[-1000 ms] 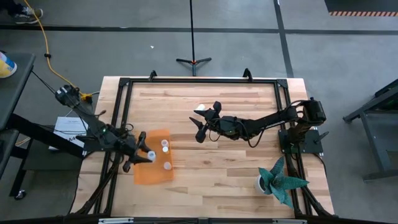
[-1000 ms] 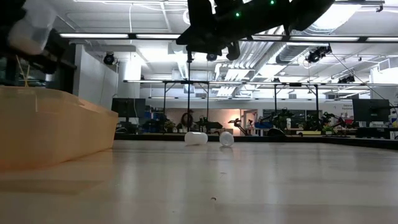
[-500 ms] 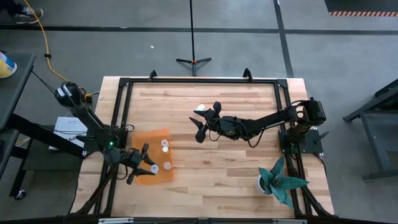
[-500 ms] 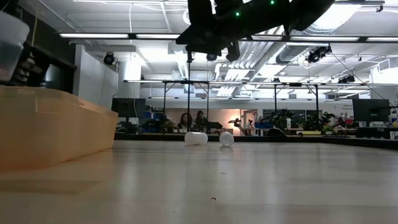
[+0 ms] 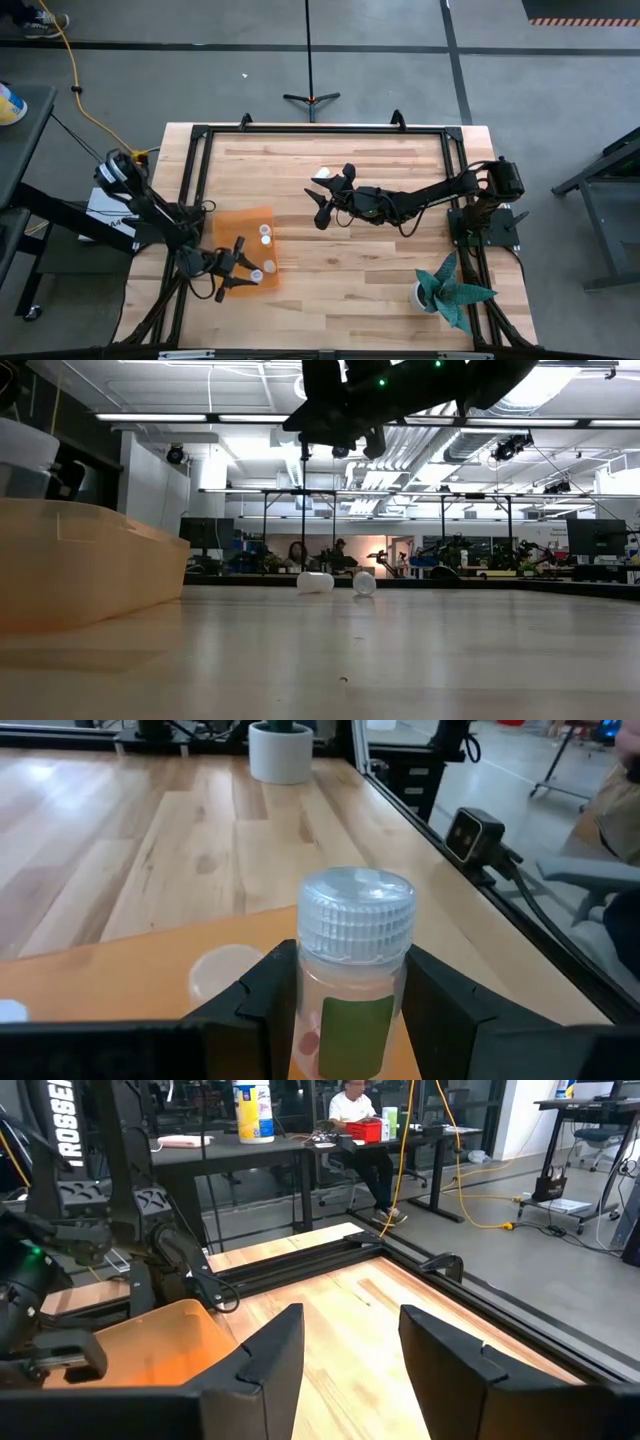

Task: Pick and place pill bottles into a basket
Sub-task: Put the top transparent pill bottle into the orange bin, then put the transparent pill bottle into the orange bin

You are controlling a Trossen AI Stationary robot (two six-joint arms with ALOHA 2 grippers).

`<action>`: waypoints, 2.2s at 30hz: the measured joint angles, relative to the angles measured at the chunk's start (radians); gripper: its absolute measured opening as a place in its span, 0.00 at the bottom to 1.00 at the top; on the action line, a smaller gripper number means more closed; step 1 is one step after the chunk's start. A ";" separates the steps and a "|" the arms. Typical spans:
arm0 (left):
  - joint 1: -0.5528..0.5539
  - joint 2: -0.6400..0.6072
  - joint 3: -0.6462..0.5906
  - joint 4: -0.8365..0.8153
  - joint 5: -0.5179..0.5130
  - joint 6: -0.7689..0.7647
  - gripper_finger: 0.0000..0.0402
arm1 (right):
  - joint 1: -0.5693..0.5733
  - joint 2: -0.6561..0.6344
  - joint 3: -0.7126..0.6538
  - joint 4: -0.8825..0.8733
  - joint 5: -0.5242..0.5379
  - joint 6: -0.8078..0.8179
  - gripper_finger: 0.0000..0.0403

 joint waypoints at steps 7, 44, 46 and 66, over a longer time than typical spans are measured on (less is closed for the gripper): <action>0.000 0.031 0.026 -0.006 0.001 -0.022 0.46 | 0.000 0.000 0.001 0.000 0.000 -0.002 0.39; 0.000 -0.252 0.027 -0.013 -0.444 0.225 0.59 | -0.332 0.000 0.002 -0.477 -0.275 0.311 0.44; 0.000 -0.259 0.027 -0.014 -0.443 0.246 0.59 | -0.355 0.000 0.002 -0.509 -0.390 0.360 0.44; 0.000 -0.260 0.026 -0.090 -0.438 0.267 0.59 | -0.204 -0.009 0.002 -0.729 -0.049 0.644 0.30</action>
